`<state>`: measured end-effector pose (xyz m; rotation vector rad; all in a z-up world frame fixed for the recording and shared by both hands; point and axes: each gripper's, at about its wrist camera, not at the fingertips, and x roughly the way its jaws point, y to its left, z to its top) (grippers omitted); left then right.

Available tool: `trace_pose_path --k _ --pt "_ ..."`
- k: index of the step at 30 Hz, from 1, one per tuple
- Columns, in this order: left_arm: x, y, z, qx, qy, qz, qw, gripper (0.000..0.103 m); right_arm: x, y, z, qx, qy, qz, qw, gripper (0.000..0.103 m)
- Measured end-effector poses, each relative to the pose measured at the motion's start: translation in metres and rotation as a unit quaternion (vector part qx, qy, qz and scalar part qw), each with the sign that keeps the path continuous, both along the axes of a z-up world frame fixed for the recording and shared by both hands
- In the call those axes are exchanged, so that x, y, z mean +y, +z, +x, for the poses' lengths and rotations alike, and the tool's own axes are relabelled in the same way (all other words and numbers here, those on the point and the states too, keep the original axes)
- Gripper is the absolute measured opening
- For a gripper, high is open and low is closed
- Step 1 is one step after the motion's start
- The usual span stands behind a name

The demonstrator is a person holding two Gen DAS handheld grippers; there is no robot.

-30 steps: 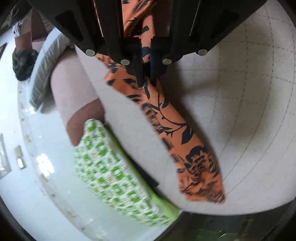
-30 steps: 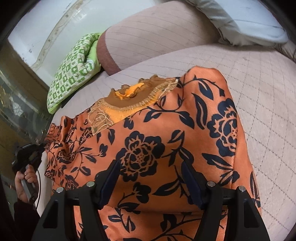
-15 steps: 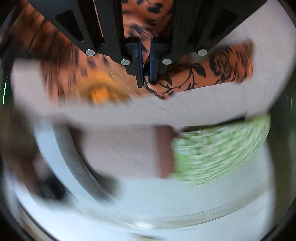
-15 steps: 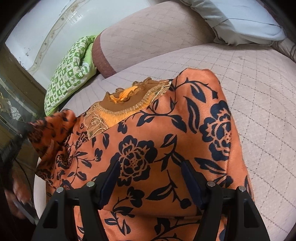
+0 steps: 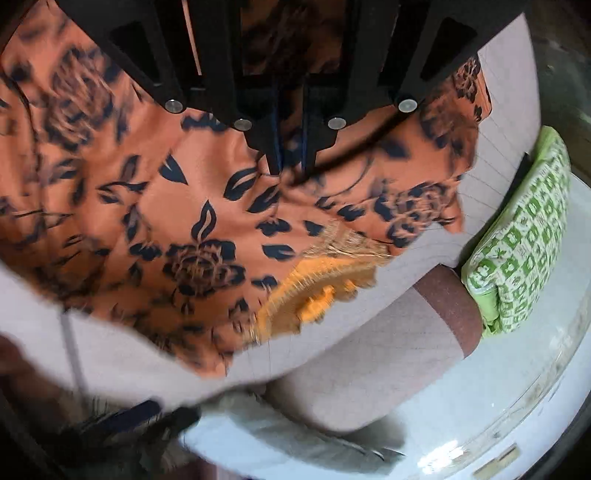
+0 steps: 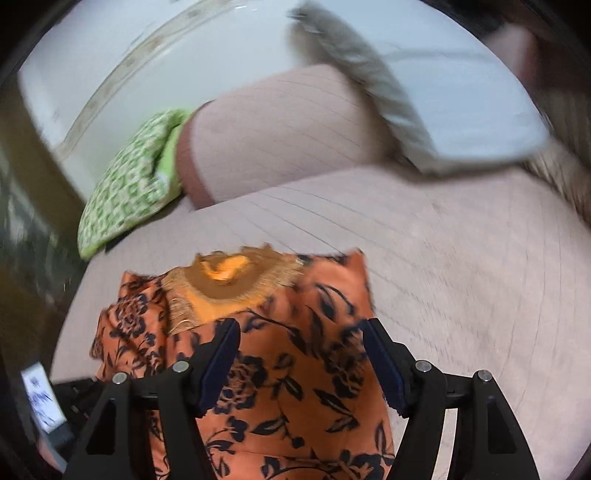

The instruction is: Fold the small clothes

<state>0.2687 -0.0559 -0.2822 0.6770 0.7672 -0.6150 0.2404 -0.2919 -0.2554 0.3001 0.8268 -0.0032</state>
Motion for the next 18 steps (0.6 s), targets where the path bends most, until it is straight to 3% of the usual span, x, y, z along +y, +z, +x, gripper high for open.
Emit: trace_pose_path --k 2,4,6,7,9,10,12,13,16,18 --pt "0.040 0.032 0.005 -0.003 0.020 -0.052 0.9985 0.017 0.021 0.017 0.010 -0.004 0.034 -0.012 0.999 0.072" --pt "0.073 0.048 0.018 -0.004 0.067 -0.078 0.9946 0.023 0.046 0.032 0.020 -0.006 0.073 -0.008 0.997 0.072" --pt "0.124 0.063 0.038 0.003 0.166 -0.113 0.9797 0.025 0.079 0.046 0.031 -0.010 0.110 -0.019 0.994 0.072" --pt "0.155 0.067 0.051 0.017 0.229 -0.139 0.9633 0.026 0.104 0.054 0.038 -0.012 0.132 -0.033 0.991 0.072" --pt "0.224 0.067 0.072 0.049 0.372 -0.192 0.9066 0.026 0.147 0.060 0.046 -0.009 0.170 -0.054 0.984 0.072" --pt "0.265 0.062 0.075 0.062 0.454 -0.211 0.8636 0.026 0.168 0.060 0.048 -0.006 0.187 -0.063 0.980 0.072" --pt "0.307 0.053 0.072 0.066 0.535 -0.218 0.8132 0.026 0.220 0.060 0.052 -0.003 0.232 -0.082 0.969 0.072" --pt "0.332 0.050 0.066 0.066 0.579 -0.224 0.7814 0.026 0.246 0.058 0.053 -0.001 0.259 -0.089 0.962 0.072" --pt "0.364 0.055 0.051 0.063 0.606 -0.277 0.7429 0.026 0.316 0.044 0.058 0.009 0.328 -0.098 0.940 0.072" --pt "0.369 0.060 0.049 0.060 0.599 -0.303 0.7383 0.029 0.357 0.024 0.063 0.021 0.358 -0.104 0.928 0.072"
